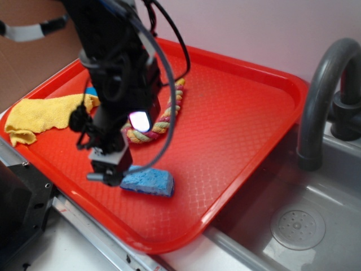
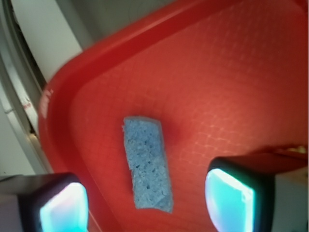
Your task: Grab the blue sponge.
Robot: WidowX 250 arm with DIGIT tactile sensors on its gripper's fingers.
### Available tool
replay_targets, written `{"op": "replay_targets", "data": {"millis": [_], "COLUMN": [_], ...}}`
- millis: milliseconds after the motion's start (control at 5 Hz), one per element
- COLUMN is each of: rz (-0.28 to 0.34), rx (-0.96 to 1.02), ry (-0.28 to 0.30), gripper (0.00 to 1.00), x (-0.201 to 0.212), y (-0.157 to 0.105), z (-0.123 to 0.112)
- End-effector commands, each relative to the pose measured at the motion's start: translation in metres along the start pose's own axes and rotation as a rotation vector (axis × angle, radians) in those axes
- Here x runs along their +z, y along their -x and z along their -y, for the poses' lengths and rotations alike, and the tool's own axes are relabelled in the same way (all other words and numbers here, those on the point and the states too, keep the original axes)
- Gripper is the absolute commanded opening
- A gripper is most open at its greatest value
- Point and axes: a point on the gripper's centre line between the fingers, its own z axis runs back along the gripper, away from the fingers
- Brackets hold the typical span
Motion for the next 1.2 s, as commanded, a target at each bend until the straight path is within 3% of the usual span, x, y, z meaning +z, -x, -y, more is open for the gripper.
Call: {"op": "replay_targets", "data": {"millis": [0,200,600,800,1000], "rz": [-0.076,-0.153,-0.218,-0.212,-0.216], "rx": [0.007,0.008,0.042,0.061,0.072], "ry": [0.010,-0.014,-0.024,-0.023,-0.028], "gripper": [1.00,1.00,1.00,0.31,0.00], "x": [-0.021,-0.035,-0.049,-0.050,-0.052], "y": [0.003,0.002,0.000,0.002,0.003], "z": [0.011,0.011,0.009,0.007,0.006]}}
